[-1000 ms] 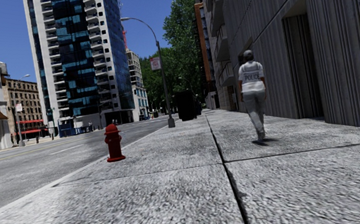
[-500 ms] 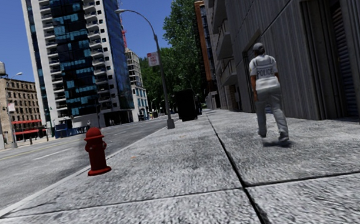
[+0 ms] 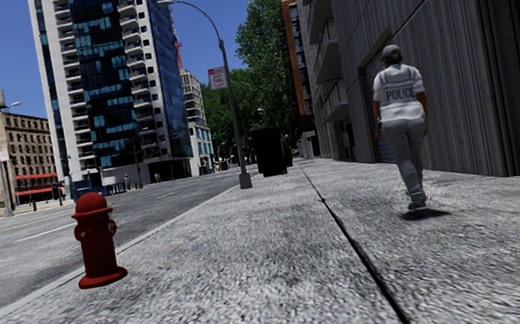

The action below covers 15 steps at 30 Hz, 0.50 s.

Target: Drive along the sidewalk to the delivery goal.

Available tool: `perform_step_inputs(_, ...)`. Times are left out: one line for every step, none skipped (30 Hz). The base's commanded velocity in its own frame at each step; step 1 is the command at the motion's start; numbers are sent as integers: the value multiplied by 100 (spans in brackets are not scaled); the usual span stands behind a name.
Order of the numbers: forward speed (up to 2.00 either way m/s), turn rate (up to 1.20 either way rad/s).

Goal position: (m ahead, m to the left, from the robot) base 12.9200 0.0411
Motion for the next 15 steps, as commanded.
perform_step_inputs(200,0)
perform_step_inputs(200,0)
perform_step_inputs(200,0)
perform_step_inputs(200,0)
perform_step_inputs(200,0)
perform_step_inputs(200,0)
perform_step_inputs(200,0)
perform_step_inputs(200,0)
perform_step_inputs(200,0)
perform_step_inputs(200,0)
perform_step_inputs(200,0)
perform_step_inputs(200,0)
perform_step_inputs(200,0)
perform_step_inputs(200,0)
perform_step_inputs(200,0)
